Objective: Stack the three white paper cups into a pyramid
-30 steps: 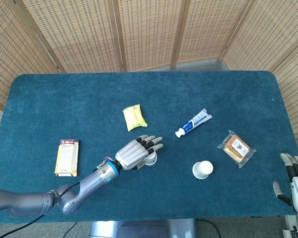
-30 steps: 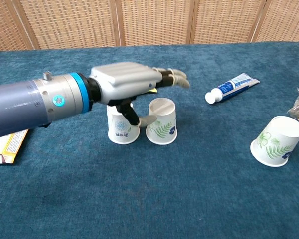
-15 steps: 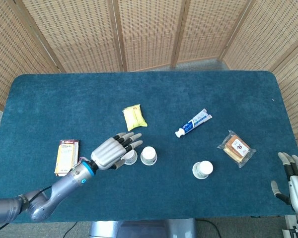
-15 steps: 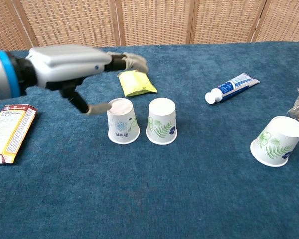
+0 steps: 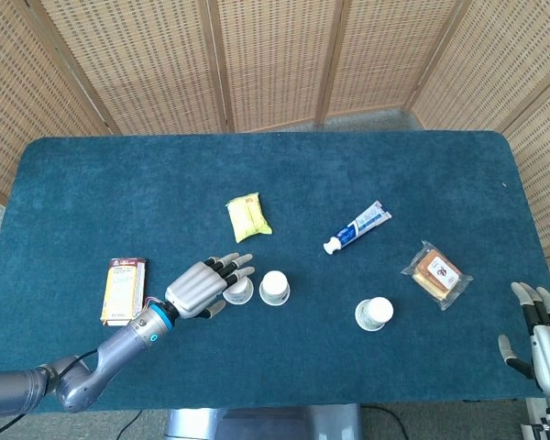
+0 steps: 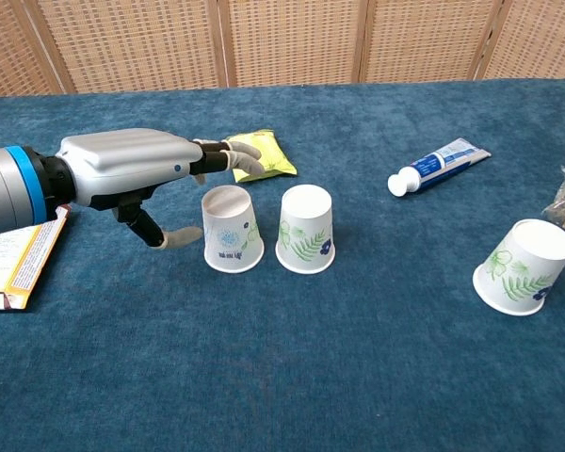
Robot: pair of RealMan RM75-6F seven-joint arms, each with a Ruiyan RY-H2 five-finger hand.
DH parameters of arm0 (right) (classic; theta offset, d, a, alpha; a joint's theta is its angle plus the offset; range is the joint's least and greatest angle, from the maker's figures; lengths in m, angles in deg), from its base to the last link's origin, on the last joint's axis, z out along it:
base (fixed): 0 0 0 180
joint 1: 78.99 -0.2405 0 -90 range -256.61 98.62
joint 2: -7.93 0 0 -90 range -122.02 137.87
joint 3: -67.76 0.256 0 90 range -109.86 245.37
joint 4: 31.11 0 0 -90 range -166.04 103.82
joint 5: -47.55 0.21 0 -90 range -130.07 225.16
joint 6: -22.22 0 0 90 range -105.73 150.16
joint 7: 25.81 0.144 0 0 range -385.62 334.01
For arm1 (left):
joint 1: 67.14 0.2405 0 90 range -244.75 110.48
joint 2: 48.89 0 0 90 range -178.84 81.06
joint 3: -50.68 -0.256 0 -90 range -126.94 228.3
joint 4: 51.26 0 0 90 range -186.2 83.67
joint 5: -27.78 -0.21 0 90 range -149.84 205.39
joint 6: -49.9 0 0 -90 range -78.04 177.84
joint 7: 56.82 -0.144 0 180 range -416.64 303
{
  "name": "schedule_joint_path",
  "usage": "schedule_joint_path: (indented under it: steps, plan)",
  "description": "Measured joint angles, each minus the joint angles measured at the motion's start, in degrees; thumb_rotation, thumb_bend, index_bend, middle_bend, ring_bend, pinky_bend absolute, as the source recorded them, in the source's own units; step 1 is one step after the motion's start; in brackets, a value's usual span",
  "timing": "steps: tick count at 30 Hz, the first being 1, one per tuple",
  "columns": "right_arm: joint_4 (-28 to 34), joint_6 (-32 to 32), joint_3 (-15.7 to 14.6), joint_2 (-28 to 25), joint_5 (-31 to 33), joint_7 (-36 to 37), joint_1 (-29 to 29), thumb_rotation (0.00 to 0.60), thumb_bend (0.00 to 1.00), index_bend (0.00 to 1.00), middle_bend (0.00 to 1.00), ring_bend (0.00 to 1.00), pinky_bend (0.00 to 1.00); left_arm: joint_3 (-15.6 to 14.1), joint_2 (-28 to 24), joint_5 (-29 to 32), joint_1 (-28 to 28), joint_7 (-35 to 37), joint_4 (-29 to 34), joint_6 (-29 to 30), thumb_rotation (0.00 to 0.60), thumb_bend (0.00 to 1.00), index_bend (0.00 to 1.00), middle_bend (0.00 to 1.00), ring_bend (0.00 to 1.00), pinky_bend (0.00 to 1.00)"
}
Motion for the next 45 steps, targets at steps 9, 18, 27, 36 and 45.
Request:
schedule_joint_path:
  steps: [9,18,27,36,45]
  plan:
    - [-0.1,-0.3,-0.12,0.08,-0.05,0.04,-0.07,0.6,0.45,0.0,0.0,0.0,0.0,-0.75,0.5,-0.74,0.87,3.45,-1.22,0.35,0.6,0.49,0.12,0.0,0.0,0.29]
    - [-0.1,-0.23,-0.12,0.24,-0.02,0.22,-0.03,0.6,0.45,0.0,0.0,0.0,0.0,-0.62,2.92,-1.28,0.94,4.14,-4.37,0.62,0.6,0.49,0.17,0.0,0.0,0.35]
    - [-0.2,-0.36,-0.15,0.11,0.32,0.37,0.1,0.6,0.45,0.0,0.0,0.0,0.0,-0.5,7.31,-4.7,1.94,6.36,-9.61,5.18,0.6,0.49,0.32,0.11,0.18,0.52]
    - [-0.21,-0.49,-0.09,0.02,0.41,0.46,0.04,0.6,0.45,0.0,0.0,0.0,0.0,-0.48,9.12,-7.2,2.76,10.09,-12.54,7.89,0.6,0.49,0.34,0.14,0.2,0.53]
    - [-0.1,-0.53,-0.09,-0.14,0.43,0.38,0.04,0.6,0.45,0.0,0.0,0.0,0.0,-0.18,10.08,-8.43,3.46,12.47,-13.78,10.01,0.6,0.49,0.38,0.16,0.23,0.55]
